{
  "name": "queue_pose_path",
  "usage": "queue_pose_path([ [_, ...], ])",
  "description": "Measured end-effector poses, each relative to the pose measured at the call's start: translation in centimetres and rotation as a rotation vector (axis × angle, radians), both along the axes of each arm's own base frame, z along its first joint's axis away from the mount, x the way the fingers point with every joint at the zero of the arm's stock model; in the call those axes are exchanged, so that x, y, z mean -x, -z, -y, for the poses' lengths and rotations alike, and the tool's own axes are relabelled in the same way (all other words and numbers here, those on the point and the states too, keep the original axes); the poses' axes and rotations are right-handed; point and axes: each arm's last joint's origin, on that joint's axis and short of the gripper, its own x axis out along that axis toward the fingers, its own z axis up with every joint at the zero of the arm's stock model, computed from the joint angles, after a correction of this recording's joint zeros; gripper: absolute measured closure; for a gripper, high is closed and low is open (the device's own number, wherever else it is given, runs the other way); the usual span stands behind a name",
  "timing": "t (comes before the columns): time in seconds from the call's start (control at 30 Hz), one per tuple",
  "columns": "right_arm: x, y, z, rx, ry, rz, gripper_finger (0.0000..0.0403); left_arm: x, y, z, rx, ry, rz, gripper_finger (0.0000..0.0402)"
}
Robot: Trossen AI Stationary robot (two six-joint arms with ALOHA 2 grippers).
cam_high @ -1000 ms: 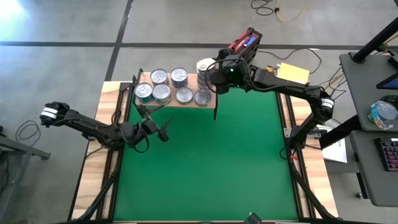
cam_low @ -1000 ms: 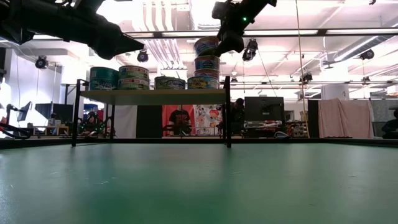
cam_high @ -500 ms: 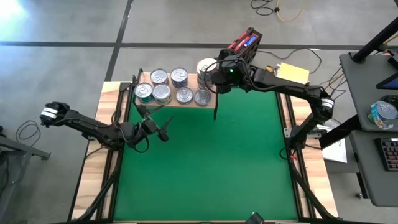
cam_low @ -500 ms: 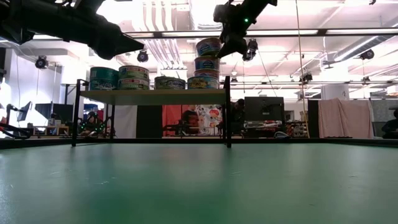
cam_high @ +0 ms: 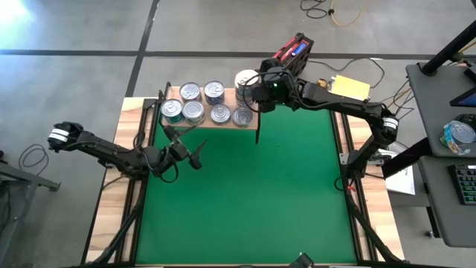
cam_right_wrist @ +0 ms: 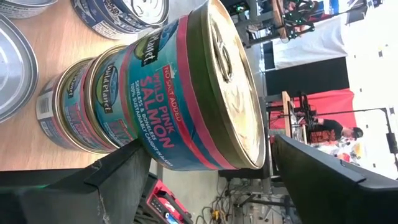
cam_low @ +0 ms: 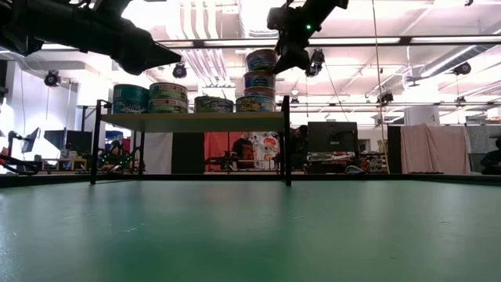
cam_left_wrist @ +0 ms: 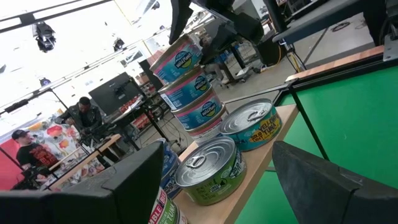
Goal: Stack canned seafood by type on shelf
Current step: Stack the blue tuna can on top of the blue tuna can on the shelf
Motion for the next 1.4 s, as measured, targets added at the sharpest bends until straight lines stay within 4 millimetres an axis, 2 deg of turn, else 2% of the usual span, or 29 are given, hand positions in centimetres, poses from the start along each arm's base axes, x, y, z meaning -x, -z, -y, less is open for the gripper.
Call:
queue_pose_path([
  [0.43,0.08,-0.84,0.08,0.009,0.051,0.036,0.0078,0.00,-0.01,0.00,0.003,0.000,0.004,0.0118],
  [1.0,0.09,-0.76,0.07,-0.025,0.070,0.068,0.0071,0.00,-0.02,0.01,0.006,0.001,0.008,0.0119],
  [1.4,0.31,-0.22,0.00,-0.193,0.150,0.189,0.0053,0.01,-0.02,0.00,0.022,0.002,0.021,0.0118],
])
